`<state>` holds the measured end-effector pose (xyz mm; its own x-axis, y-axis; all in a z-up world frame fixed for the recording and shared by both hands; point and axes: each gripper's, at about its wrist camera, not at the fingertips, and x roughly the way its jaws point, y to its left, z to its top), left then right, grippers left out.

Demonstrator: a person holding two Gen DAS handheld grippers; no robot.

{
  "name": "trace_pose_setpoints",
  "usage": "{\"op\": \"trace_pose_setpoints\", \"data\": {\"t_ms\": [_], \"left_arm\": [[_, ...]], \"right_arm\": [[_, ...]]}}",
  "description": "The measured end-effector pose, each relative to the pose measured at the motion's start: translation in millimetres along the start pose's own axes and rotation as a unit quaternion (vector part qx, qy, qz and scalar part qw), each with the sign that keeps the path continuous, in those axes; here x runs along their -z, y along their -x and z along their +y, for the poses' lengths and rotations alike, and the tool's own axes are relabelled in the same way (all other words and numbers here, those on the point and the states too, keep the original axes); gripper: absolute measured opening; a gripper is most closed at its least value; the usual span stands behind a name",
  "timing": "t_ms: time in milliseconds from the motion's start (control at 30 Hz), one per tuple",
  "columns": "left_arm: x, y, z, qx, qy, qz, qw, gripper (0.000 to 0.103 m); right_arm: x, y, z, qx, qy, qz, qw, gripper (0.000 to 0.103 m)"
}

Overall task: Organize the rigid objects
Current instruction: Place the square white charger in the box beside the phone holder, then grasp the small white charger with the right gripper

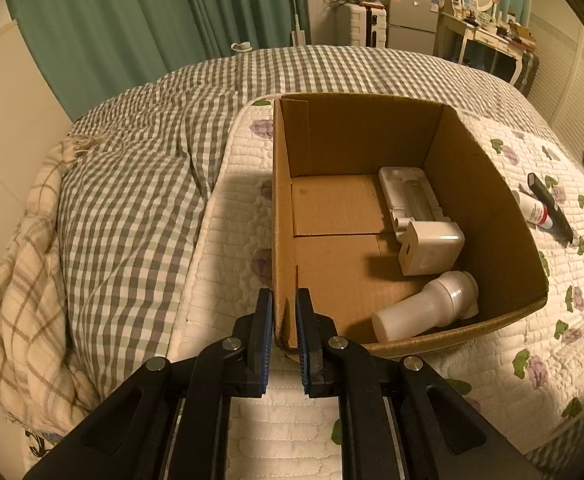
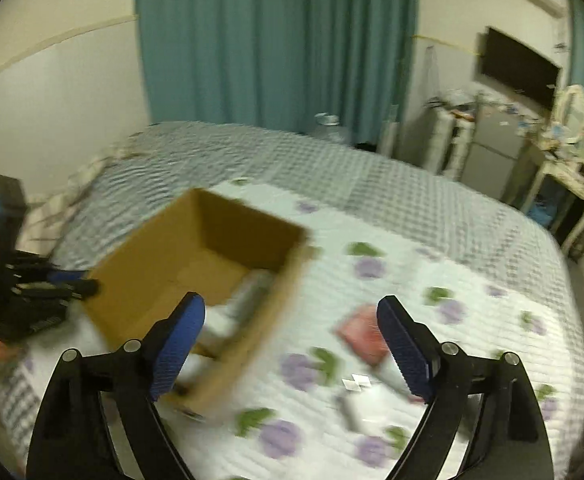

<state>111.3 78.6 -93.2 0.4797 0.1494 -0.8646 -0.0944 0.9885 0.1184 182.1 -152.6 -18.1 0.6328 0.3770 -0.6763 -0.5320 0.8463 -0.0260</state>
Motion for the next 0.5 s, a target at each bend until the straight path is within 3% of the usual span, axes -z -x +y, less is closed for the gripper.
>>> {"op": "trace_pose_setpoints", "data": {"t_ms": [233, 500], "left_arm": [[-0.9, -0.4, 2.4, -0.001, 0.004, 0.001, 1.0000, 0.011], [-1.0, -4.1, 1.1, -0.009, 0.009, 0.005, 0.9999, 0.011]], "right_arm": [[41.9, -10.5, -64.9, 0.069, -0.036, 0.032, 0.996, 0.089], [119.8, -77.6, -81.1, 0.037, -0.072, 0.122, 0.989, 0.089]]}}
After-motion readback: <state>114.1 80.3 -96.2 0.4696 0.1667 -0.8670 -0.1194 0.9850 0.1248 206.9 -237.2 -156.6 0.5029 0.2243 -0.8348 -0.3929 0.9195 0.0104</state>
